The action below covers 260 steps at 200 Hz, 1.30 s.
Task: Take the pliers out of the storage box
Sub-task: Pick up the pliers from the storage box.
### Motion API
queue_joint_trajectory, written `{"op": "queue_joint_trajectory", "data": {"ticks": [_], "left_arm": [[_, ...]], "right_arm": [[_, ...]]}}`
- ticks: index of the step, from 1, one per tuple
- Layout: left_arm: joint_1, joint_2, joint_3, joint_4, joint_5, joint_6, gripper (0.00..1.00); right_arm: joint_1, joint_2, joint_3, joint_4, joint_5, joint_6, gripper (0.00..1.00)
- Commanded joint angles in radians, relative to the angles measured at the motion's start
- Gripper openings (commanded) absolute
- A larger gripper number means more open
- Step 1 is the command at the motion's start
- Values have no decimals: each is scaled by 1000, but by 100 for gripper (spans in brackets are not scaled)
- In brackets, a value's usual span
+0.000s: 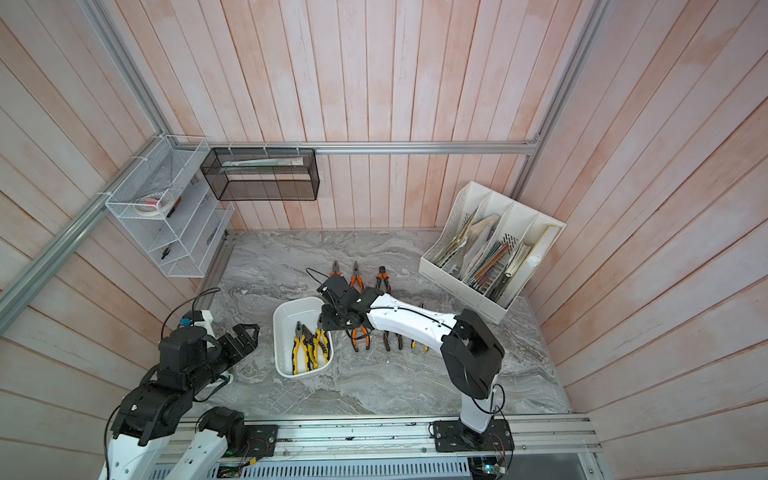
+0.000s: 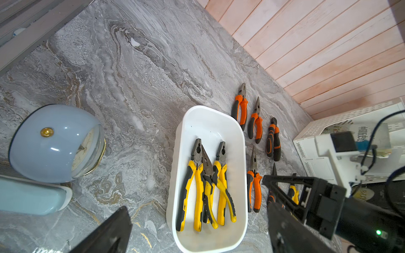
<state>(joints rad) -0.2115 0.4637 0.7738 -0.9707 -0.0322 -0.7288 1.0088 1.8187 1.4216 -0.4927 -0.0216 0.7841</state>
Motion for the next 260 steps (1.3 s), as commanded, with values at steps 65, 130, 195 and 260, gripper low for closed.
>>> {"op": "queue_joint_trajectory", "data": {"ticks": [65, 130, 195, 260], "left_arm": [[4, -15, -14, 21, 9, 13, 100], [5, -19, -13, 21, 2, 12, 100], [9, -18, -13, 24, 7, 16, 100], [9, -28, -14, 27, 13, 19, 100]], "right_arm": [[111, 170, 174, 21, -74, 11, 45], [161, 256, 197, 12, -105, 99, 52], [194, 427, 384, -92, -83, 122, 50], [206, 588, 588, -307, -1, 115, 43]]}}
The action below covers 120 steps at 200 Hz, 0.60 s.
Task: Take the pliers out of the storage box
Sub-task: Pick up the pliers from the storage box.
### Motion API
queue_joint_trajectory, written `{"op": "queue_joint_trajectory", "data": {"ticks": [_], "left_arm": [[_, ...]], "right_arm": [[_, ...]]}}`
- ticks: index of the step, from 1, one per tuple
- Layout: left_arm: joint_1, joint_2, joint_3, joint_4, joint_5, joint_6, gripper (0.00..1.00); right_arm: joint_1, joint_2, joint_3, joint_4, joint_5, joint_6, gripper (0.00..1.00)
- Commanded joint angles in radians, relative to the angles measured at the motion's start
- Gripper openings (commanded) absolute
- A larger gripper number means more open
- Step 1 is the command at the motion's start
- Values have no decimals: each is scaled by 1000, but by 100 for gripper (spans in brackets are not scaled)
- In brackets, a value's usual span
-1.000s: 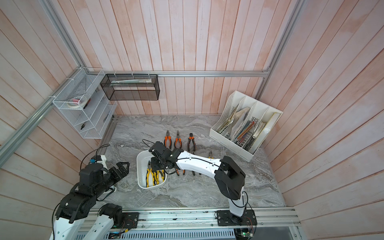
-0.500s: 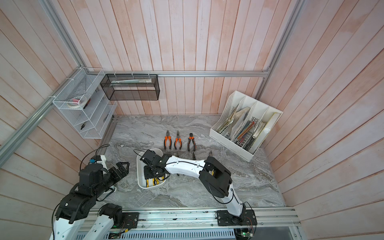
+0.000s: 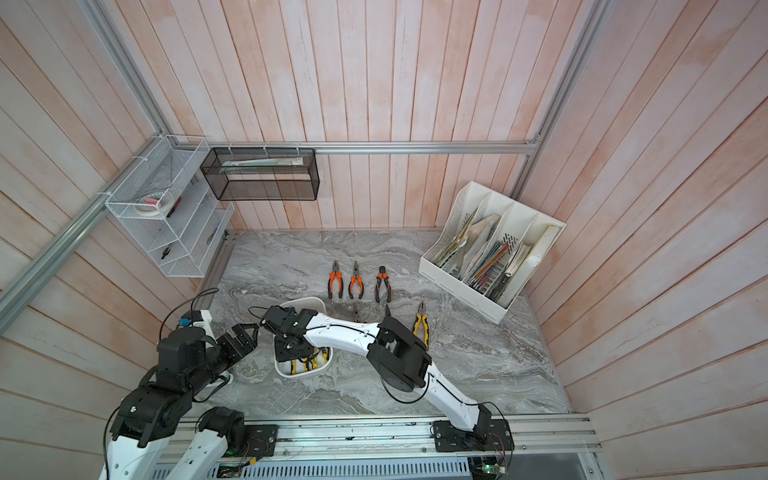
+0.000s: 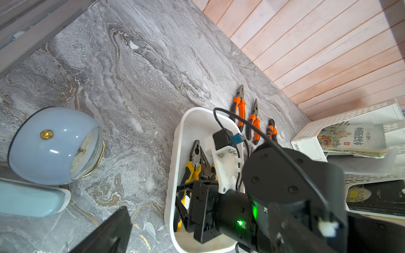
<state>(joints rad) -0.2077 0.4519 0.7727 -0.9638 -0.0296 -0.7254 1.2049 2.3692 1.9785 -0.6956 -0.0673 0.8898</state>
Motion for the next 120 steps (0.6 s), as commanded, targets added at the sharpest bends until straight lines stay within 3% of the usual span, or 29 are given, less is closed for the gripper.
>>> {"op": "queue_joint_trajectory", "data": {"ticks": [1, 52, 71, 120], "left_arm": [[5, -16, -12, 20, 11, 15, 100], [8, -12, -13, 22, 19, 20, 100], [7, -14, -13, 22, 19, 20, 100], [8, -16, -13, 20, 17, 18, 100]], "right_arm": [[10, 38, 32, -104, 45, 9, 43], [5, 107, 80, -146, 65, 10, 30], [5, 117, 95, -156, 75, 10, 21], [5, 14, 69, -105, 119, 10, 1]]}}
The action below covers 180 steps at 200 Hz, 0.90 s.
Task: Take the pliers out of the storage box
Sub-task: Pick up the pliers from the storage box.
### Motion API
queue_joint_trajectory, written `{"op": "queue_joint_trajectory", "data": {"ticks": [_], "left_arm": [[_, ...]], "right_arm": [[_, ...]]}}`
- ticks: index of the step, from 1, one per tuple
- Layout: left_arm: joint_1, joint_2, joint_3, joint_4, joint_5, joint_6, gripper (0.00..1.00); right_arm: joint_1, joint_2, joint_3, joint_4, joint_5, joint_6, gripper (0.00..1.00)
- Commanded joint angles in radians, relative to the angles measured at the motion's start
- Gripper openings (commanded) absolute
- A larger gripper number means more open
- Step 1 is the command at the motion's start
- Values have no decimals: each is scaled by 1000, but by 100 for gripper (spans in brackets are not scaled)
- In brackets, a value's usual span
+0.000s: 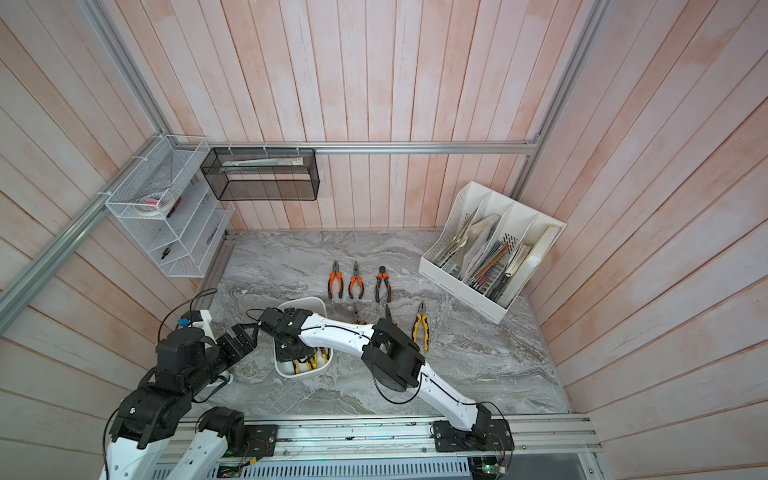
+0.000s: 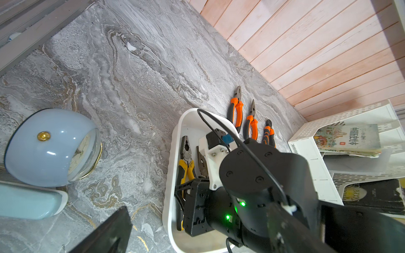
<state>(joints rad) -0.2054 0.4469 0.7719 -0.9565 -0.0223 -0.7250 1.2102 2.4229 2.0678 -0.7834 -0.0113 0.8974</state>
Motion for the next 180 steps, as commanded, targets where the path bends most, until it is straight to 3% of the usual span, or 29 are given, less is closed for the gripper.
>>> {"op": "queue_joint_trajectory", "data": {"ticks": [1, 132, 180], "left_arm": [[5, -10, -13, 13, 10, 18, 100], [9, -36, -10, 7, -18, 6, 100], [9, -33, -10, 8, -15, 7, 100]], "right_arm": [[0, -43, -19, -18, 65, 2, 1], [-21, -268, 46, -33, 210, -29, 0], [-173, -350, 19, -124, 312, -104, 0]]}}
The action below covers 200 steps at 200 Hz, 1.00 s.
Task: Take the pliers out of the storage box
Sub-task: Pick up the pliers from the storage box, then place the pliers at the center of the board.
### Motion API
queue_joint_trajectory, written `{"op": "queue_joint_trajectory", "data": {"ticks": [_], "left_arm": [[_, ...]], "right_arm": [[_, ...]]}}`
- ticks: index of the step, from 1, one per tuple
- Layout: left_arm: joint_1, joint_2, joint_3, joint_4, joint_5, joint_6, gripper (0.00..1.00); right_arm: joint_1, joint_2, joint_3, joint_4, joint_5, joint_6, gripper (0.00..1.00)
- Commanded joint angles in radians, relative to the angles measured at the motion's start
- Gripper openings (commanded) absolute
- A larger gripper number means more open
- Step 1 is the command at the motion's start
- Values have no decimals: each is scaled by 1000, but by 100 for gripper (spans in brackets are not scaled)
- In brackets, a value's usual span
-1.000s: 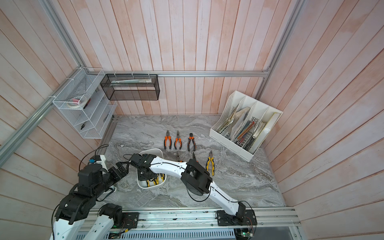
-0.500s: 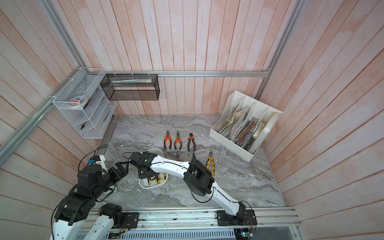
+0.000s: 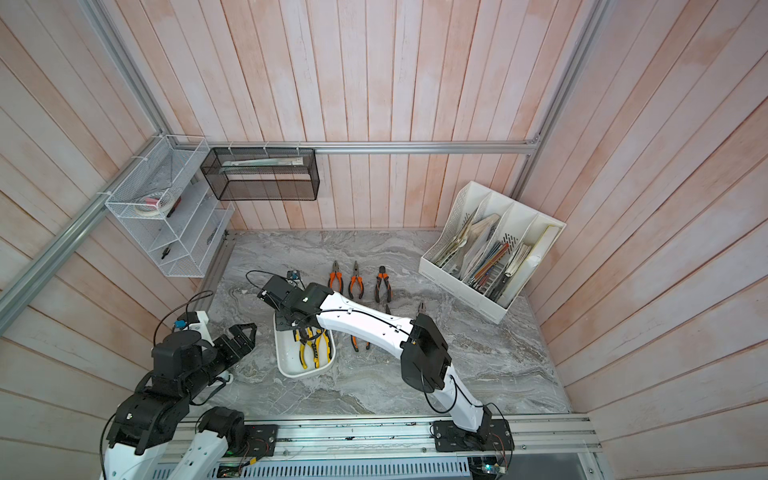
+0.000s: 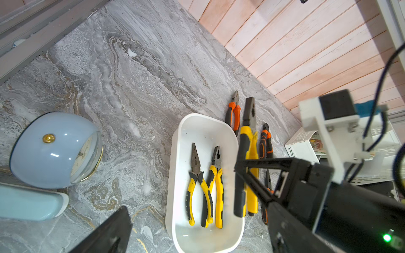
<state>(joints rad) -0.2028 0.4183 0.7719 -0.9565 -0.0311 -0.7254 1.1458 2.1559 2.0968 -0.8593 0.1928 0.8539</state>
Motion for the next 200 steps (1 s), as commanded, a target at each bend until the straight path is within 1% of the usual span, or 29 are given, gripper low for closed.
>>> {"op": "queue_joint_trajectory", "data": {"ticks": [1, 61, 81, 91, 99, 127, 157, 200], "left_arm": [[5, -4, -10, 8, -6, 7, 100], [6, 5, -11, 9, -1, 9, 100], [6, 16, -11, 10, 2, 12, 100], [6, 21, -11, 10, 4, 13, 100], [6, 24, -10, 10, 5, 14, 100], [6, 29, -13, 9, 10, 12, 100], [6, 34, -13, 10, 10, 13, 100], [6, 48, -11, 10, 13, 17, 100]], "right_arm": [[-113, -85, -13, -48, 108, -62, 0], [-405, -245, -281, 108, 76, -197, 0], [-508, -274, -374, 194, 16, -240, 0], [-561, -281, -415, 238, -36, -262, 0], [-598, -281, -446, 277, -78, -279, 0], [-705, -258, -518, 367, -170, -293, 0], [-761, -217, -564, 451, -231, -316, 0], [-787, -118, -546, 468, -253, -333, 0]]}}
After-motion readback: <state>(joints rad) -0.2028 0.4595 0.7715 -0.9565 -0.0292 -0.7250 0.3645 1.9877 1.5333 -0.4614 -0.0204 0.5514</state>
